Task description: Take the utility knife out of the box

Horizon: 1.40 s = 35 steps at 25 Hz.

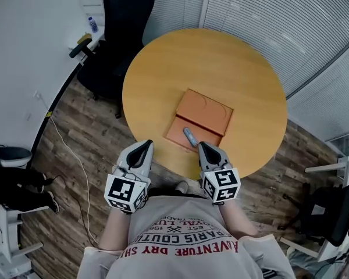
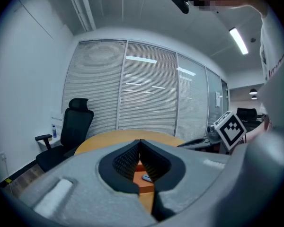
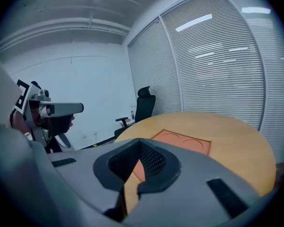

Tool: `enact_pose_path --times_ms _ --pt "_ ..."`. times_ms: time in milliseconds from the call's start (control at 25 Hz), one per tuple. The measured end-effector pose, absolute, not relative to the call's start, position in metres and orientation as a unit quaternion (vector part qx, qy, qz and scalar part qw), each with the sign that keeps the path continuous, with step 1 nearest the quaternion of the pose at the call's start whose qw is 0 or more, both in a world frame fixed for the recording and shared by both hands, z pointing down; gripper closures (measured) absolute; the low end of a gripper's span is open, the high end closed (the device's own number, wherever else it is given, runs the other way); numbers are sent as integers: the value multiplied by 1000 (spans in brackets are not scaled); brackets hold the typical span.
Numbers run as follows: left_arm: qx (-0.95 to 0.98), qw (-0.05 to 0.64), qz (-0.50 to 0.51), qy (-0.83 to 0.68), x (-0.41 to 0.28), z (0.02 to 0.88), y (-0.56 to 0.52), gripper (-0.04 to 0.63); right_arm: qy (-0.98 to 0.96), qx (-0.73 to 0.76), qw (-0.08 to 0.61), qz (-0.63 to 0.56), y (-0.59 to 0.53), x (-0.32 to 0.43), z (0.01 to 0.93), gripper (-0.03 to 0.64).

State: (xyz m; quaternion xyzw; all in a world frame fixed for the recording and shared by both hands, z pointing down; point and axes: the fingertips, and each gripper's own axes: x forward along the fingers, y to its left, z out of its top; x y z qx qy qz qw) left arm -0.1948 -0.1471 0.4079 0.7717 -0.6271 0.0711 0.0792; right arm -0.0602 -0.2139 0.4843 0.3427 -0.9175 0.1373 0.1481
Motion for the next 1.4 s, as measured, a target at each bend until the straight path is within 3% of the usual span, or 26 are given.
enact_pose_path --times_ms 440,1120,1200,1400 --pt "814 95 78 -567 -199 428 -231 586 -903 354 194 150 -258 -78 510 609" --pt "888 119 105 -431 -211 450 -327 586 -820 357 353 277 -289 -97 611 609" --pt "891 127 106 -424 -215 458 -331 586 -808 354 376 284 -287 -96 625 562" --pt "893 143 109 -412 -224 471 -338 585 -783 350 436 274 -283 -92 650 518"
